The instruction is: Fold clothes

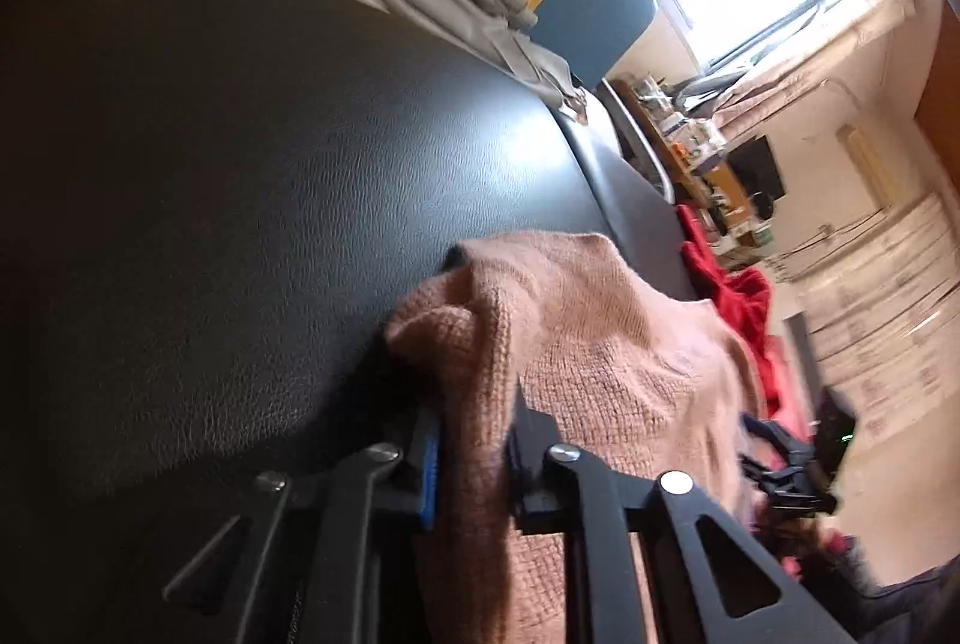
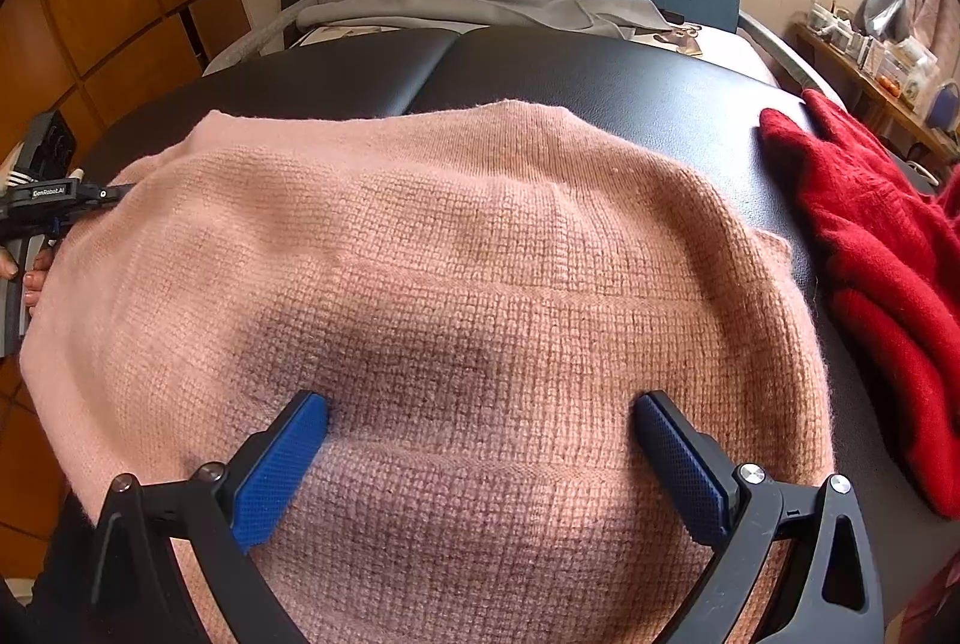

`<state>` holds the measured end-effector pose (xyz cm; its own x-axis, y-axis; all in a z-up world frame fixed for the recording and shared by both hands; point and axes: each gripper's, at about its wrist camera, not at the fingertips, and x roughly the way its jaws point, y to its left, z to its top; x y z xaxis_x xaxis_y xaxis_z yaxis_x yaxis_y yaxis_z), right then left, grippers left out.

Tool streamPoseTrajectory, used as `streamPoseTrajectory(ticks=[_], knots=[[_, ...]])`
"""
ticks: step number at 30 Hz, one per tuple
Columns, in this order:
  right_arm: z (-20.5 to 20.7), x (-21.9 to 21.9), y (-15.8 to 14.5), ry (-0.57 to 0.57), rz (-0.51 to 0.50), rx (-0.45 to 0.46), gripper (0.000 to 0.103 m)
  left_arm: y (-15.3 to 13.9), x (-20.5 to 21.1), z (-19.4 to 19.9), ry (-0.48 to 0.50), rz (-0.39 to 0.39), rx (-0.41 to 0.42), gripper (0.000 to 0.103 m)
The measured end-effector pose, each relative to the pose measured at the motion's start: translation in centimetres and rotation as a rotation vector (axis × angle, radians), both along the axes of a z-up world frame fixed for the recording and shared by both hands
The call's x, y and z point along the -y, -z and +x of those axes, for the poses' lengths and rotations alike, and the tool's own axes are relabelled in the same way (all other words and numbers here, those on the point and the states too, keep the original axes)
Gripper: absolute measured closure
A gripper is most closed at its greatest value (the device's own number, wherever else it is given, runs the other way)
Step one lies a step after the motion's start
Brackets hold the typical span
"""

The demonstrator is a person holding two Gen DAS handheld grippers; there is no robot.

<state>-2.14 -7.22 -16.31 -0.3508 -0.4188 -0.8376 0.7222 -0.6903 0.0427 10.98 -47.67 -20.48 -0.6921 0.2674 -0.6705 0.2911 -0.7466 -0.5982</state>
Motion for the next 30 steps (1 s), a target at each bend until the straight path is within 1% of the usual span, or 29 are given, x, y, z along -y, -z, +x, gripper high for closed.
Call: streamPoseTrajectory(ticks=[1,3,5,7,8,10,12,14,17,20,23,25,27,29,30], knots=[[0.0,0.0,0.0,-0.004,0.001,-0.002,0.0,-0.2,-0.1,0.2,-0.017,-0.002,-0.001,0.09],[-0.1,0.0,-0.2,-0.017,0.004,0.001,0.0,-0.5,0.1,1.0,-0.054,0.021,-0.004,0.09],[-0.5,-0.1,-0.7,-0.057,-0.001,0.027,0.001,-0.7,0.8,1.5,-0.082,0.042,-0.008,0.09],[-0.9,-0.8,-1.9,-0.103,-0.033,0.048,0.009,-1.4,1.8,1.7,-0.109,0.024,0.008,0.091],[-1.1,-1.1,-2.4,-0.123,-0.041,0.052,0.016,-1.7,2.3,1.8,-0.121,0.013,0.018,0.091],[-1.5,-1.6,-3.5,-0.163,-0.048,0.053,0.019,-2.4,3.1,2.1,-0.143,-0.011,0.033,0.091],[-1.8,-1.6,-4.3,-0.218,-0.042,0.048,0.031,-3.5,3.5,2.6,-0.156,-0.036,0.035,0.091],[-2.2,-1.1,-5.0,-0.276,-0.03,0.036,0.032,-4.6,4.0,3.0,-0.162,-0.054,0.039,0.091],[-2.7,0.0,-5.8,-0.377,-0.007,0.02,0.034,-6.2,4.1,2.9,-0.153,-0.09,0.067,0.091],[-4.2,1.1,-4.6,-0.429,0.067,0.035,0.034,-7.9,3.5,2.8,-0.141,-0.098,0.082,0.091],[-5.5,1.5,-2.9,-0.465,0.115,0.077,0.034,-9.8,2.7,2.9,-0.131,-0.081,0.076,0.091],[-6.1,1.3,-1.5,-0.483,0.126,0.105,0.034,-11.2,2.1,2.9,-0.129,-0.032,0.052,0.091],[-7.2,0.7,-1.0,-0.466,0.061,0.152,0.033,-13.0,0.8,3.0,-0.127,0.014,0.014,0.091],[-7.6,0.3,-0.8,-0.459,0.021,0.155,0.032,-14.6,-0.8,2.9,-0.123,0.045,-0.012,0.091],[-7.7,0.1,-0.7,-0.456,0.004,0.154,0.03,-15.3,-1.6,2.7,-0.124,0.066,-0.022,0.091]])
